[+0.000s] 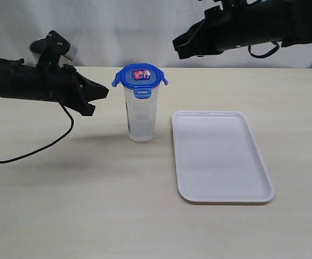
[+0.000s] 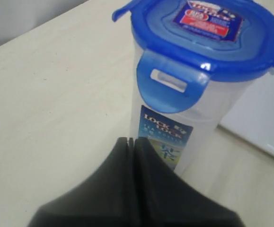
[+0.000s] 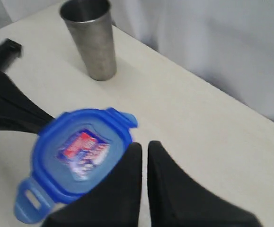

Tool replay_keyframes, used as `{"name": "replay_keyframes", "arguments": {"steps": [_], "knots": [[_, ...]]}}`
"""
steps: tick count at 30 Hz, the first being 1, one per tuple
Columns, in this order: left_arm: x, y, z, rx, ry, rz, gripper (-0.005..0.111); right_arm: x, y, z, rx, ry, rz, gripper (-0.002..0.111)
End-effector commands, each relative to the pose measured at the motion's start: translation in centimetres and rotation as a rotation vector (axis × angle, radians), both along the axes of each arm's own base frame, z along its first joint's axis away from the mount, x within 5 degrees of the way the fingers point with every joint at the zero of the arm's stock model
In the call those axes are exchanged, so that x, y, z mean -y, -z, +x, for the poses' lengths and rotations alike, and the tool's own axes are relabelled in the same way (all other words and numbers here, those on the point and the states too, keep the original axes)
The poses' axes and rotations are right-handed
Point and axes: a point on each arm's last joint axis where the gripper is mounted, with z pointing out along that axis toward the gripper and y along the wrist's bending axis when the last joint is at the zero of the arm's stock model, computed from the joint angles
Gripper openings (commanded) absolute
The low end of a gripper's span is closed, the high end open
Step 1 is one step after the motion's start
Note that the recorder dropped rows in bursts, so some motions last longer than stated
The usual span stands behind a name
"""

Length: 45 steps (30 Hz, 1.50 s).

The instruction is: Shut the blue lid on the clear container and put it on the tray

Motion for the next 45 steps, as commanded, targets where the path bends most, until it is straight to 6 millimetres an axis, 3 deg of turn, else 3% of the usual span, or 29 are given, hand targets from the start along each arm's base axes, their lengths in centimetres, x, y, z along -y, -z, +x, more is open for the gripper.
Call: {"name": "replay_keyframes", "arguments": {"steps": [1, 6, 16, 34, 38, 45], "knots": [[0.0, 0.6, 0.2, 0.009, 0.014, 0.016, 0.000, -4.5, -1.0, -1.0, -0.030, -0.067, -0.031, 0.004], [0.0, 0.6, 0.2, 0.010, 0.016, 0.018, 0.000, -6.0, -0.8, 0.1, -0.074, -0.011, -0.098, 0.004], [0.0, 0.6, 0.2, 0.010, 0.016, 0.018, 0.000, -6.6, 5.3, 1.6, -0.216, -0.017, -0.180, 0.004], [0.0, 0.1, 0.6, 0.025, 0.008, 0.004, 0.000, -6.0, 5.9, 1.4, -0.230, -0.036, -0.293, 0.004], [-1.1, 0.0, 0.9, 0.028, -0.014, -0.001, 0.000, -6.0, 5.9, 1.4, -0.232, -0.037, -0.293, 0.004], [-4.0, -2.6, 0.4, 0.059, 0.090, -0.331, 0.000, -6.0, 5.9, 1.4, -0.240, -0.029, -0.287, 0.004]]}}
